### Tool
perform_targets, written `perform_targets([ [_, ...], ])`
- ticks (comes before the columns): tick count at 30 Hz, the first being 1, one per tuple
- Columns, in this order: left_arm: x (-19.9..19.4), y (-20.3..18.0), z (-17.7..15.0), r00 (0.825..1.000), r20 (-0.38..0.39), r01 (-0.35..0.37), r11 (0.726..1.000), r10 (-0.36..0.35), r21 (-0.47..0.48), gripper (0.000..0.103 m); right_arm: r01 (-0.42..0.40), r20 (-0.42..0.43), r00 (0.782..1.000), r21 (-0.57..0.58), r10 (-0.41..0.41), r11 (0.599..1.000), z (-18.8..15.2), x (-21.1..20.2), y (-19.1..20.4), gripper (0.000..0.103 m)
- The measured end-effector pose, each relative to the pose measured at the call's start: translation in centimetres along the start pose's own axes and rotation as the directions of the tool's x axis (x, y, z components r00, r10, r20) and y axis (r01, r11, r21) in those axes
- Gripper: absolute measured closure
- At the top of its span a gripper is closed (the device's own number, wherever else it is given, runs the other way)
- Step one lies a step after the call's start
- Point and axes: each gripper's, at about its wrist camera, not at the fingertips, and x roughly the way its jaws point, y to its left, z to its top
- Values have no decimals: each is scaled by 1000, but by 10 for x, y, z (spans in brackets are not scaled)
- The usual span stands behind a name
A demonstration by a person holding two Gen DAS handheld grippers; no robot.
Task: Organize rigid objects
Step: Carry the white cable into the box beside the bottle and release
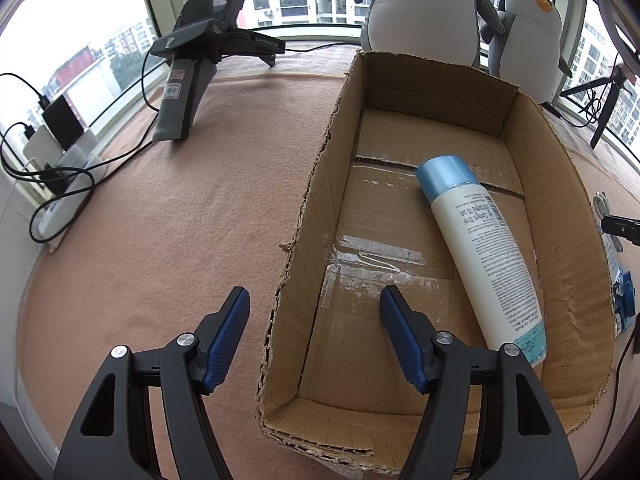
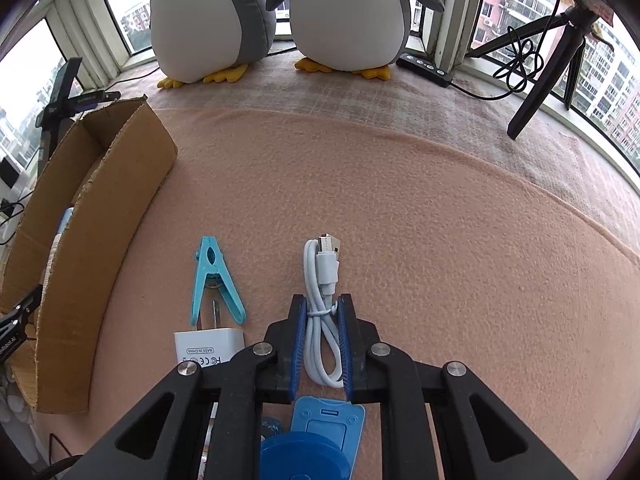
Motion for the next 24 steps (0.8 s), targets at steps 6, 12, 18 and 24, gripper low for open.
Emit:
perform_targets([
  [6,0,-1,0,1000,0,0,1000,0,0,35,-10,46,999,30,8,999,1,-20,-2,89],
  [12,0,-1,0,1000,0,1,1000,-1,0,35,-48,99,994,10,47,999,9,-45,18,89],
  [18,0,-2,0,1000,1,3,1000,-3,-1,35,-110,141,984,-26,113,994,19,-63,53,89],
  [24,0,-2,0,1000,1,2,1000,-2,1,35,-176,156,971,-57,183,983,29,-69,90,89],
])
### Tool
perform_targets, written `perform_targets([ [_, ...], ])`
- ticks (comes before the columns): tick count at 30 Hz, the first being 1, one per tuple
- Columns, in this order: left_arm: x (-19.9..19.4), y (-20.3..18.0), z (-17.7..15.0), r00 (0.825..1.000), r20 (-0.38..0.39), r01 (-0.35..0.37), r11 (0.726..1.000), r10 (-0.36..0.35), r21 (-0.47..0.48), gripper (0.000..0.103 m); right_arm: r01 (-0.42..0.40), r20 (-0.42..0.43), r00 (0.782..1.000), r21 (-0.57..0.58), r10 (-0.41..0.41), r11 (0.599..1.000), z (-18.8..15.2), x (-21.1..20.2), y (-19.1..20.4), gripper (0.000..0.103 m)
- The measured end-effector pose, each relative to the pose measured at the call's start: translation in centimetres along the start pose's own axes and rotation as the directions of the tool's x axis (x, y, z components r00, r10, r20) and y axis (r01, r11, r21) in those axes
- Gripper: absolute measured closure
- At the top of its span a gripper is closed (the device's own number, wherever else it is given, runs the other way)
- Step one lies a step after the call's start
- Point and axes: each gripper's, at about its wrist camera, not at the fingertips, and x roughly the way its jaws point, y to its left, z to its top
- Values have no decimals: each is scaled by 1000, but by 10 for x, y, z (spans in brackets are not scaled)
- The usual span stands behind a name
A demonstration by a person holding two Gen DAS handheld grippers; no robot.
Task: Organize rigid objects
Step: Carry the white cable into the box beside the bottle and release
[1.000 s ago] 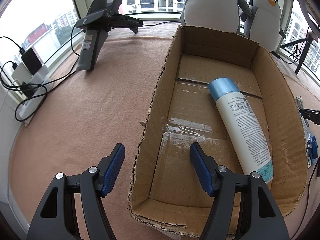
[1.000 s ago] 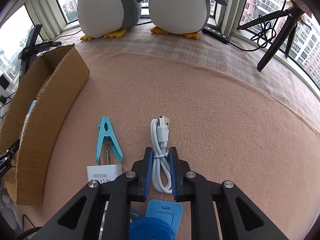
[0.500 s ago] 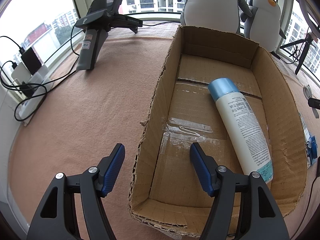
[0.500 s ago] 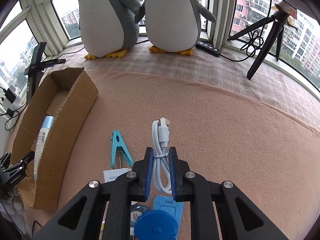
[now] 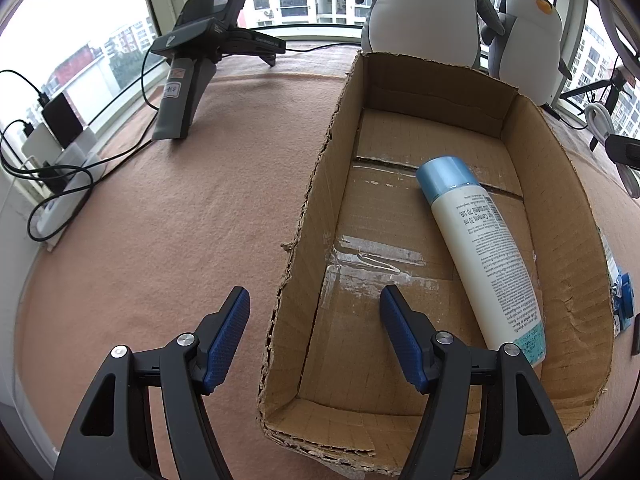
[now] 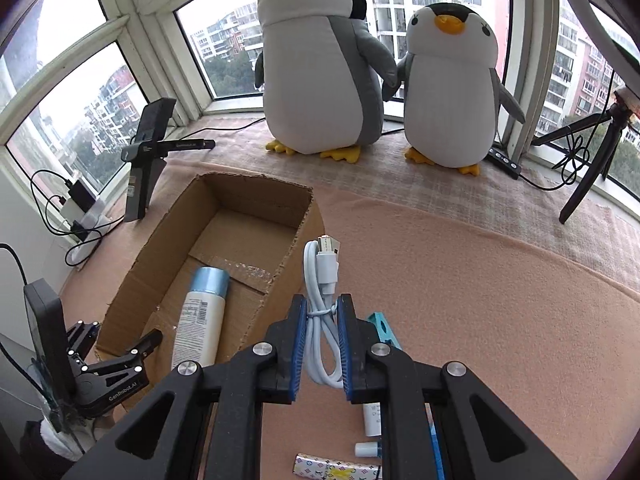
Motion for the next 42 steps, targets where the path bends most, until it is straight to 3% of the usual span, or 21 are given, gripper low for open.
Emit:
perform_targets([
  [14,0,0,0,1000,0,2,1000,-2,1,35,-62,-28,998,-15,62,998,9,36,56,89],
  [30,0,0,0,1000,1,2,1000,-2,3,35,-53,-51,997,-21,52,998,8,52,66,88],
  [32,0,0,0,1000,1,2,1000,-2,4,35,-51,-42,998,-21,50,998,9,50,66,79],
  [34,0,0,0,1000,0,2,1000,-2,4,35,-50,-30,998,-21,49,999,9,48,66,57],
  [35,0,0,0,1000,1,2,1000,-2,4,35,-50,-24,999,-25,49,998,10,47,67,53],
  [42,0,0,0,1000,1,3,1000,-3,5,35,-39,-4,999,-30,39,999,11,41,68,43],
])
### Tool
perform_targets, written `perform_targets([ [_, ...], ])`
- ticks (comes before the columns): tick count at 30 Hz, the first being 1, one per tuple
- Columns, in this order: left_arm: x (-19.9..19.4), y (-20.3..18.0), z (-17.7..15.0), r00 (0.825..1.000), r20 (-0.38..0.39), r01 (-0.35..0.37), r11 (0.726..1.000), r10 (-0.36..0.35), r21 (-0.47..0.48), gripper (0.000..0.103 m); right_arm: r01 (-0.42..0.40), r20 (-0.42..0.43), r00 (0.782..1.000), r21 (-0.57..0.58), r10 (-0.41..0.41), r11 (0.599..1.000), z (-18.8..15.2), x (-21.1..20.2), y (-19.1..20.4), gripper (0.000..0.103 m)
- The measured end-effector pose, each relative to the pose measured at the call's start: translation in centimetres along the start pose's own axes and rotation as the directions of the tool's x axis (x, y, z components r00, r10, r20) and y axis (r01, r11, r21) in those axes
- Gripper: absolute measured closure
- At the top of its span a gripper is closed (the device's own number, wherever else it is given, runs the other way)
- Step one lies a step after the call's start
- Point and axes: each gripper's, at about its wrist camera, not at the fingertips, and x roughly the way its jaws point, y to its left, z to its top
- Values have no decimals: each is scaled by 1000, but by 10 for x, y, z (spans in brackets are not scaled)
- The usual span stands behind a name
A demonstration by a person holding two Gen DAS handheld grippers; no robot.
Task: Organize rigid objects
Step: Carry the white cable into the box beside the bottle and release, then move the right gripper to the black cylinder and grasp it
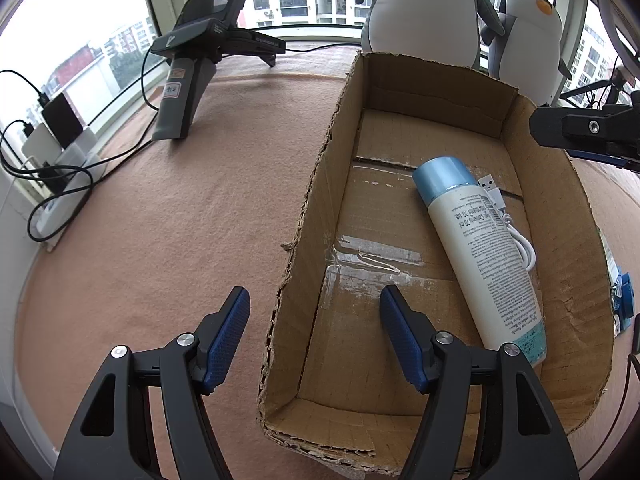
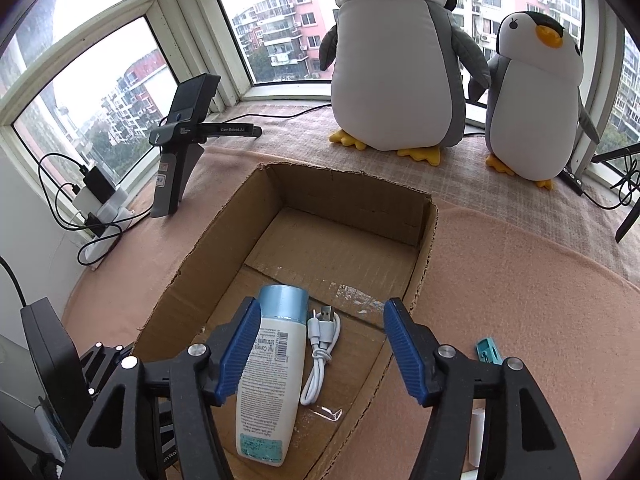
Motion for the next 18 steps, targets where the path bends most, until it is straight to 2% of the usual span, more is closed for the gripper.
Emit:
perform_targets([
  [9,0,-1,0,1000,0,0,1000,0,3,35,2,12,1000,22,-2,1000,-5,-16,-9,43],
  [18,0,-3,0,1000,0,-2,1000,2,9,35,1,57,998,56,-4,998,-15,-59,-28,43],
])
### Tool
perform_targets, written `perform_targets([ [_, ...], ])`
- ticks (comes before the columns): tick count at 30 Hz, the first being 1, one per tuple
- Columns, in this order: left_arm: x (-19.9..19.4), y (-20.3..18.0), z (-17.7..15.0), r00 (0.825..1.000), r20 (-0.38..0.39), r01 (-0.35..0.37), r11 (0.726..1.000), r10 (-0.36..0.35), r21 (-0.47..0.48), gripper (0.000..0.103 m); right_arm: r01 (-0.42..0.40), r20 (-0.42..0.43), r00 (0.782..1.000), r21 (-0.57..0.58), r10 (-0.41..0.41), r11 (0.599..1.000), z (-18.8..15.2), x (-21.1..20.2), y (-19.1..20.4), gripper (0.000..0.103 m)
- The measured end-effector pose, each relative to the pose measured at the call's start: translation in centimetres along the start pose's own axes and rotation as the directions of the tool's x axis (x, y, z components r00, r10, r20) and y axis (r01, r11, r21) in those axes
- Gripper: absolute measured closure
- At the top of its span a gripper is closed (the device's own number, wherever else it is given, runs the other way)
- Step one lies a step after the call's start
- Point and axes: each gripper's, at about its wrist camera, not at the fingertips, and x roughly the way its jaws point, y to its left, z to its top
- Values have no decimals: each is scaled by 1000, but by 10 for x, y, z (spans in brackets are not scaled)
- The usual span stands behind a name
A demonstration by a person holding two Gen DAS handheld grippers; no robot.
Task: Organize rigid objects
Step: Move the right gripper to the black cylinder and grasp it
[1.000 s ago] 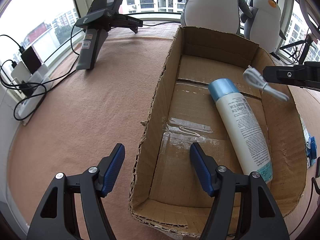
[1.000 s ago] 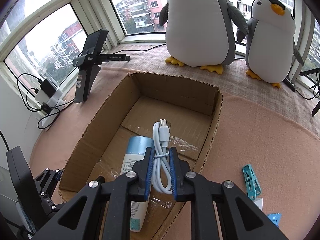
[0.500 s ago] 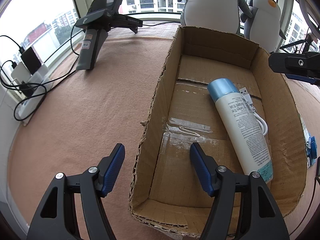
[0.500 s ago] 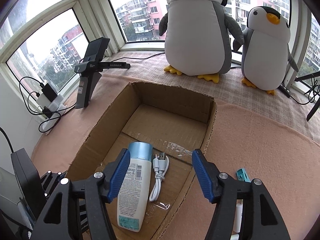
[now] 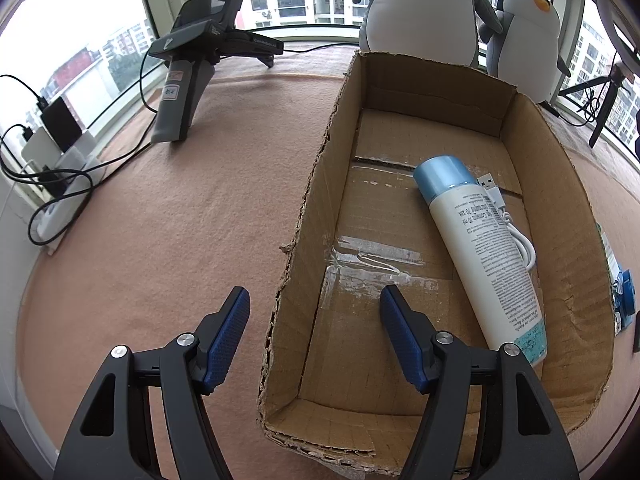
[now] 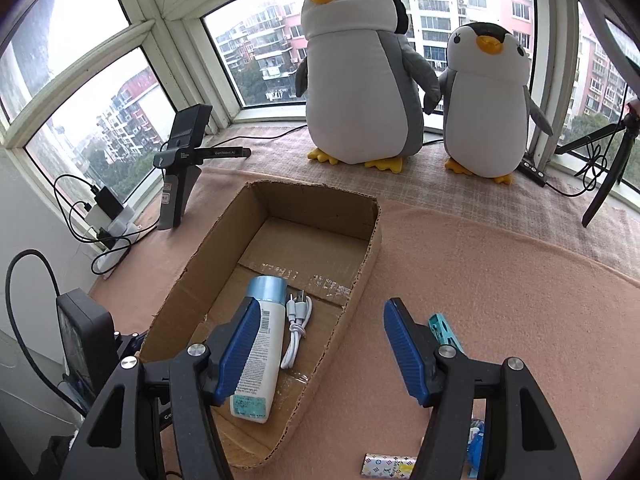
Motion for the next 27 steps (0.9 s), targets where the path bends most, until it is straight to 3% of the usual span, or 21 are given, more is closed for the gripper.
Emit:
perform_targets([
  [8,0,0,0,1000,0,0,1000,0,1,35,29,34,999,58,-31,998,-10,-49,-35,43],
  [16,0,0,0,1000,0,-1,1000,1,1,35,105,60,992,118,-113,987,-34,-98,-81,43],
  [21,0,-2,1,1000,1,-4,1000,4,5,35,172,34,983,169,-181,970,-59,-113,-114,43],
  [27,0,-2,1,1000,2,-2,1000,2,5,35,231,-53,973,232,-225,945,-92,-103,-151,43],
])
